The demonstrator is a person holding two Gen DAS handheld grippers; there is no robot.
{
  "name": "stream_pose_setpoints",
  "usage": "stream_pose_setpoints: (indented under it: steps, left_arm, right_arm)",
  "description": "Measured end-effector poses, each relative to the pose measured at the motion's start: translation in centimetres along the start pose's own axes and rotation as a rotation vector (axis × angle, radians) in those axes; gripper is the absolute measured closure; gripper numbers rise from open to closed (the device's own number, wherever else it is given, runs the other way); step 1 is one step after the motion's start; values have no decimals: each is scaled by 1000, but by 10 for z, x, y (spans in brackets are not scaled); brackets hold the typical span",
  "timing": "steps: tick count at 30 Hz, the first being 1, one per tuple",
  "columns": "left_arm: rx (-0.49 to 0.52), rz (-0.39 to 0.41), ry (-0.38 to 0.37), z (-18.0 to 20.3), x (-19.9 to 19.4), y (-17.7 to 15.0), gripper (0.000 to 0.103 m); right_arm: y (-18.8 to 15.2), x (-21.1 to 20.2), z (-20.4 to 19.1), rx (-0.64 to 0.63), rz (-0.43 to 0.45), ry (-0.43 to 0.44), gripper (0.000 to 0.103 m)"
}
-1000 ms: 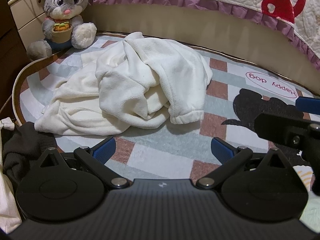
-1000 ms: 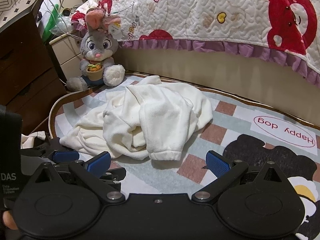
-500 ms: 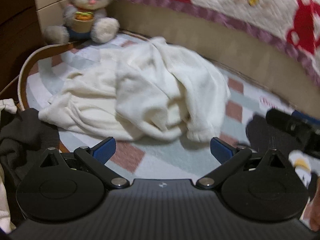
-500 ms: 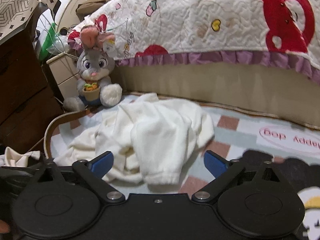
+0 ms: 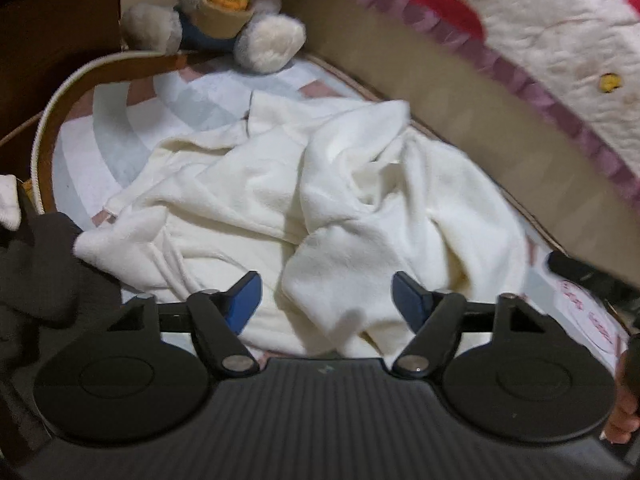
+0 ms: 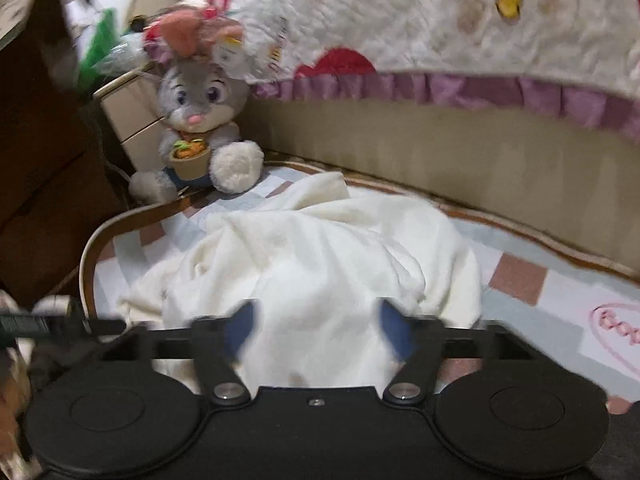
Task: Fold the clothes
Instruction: 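Grasp the cream jacket with the left gripper while the right gripper grasps another part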
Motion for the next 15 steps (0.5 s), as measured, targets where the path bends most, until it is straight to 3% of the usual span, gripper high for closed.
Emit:
stream_pose_setpoints:
  steps: [4,9,13,15]
  left_arm:
    - [-93,-69,86,-8,39,8,26]
    - [-223,12,93,-23,53,14,26]
    - [-308,56,10,-23,74,3,26]
    - [-344,28,-71,-22,91,-12,26]
  right_arm:
    - [11,35,40,270,-57,-19,13]
    - [-10,61,103,694,-90,19,12]
    - [-31,78,130,840,-118,56,10]
    - [-36,87,129,883,-135,104,9]
Point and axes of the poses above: each gripper's, at about its wrist camera, not at the fingertips, and x roughly the way its jaws point, z to its right, y to its top, the point moved 3 cm from there along x, roughly the way its jaws point, and after that the axes turned 14 degrees about x, right-handed, at the moved point
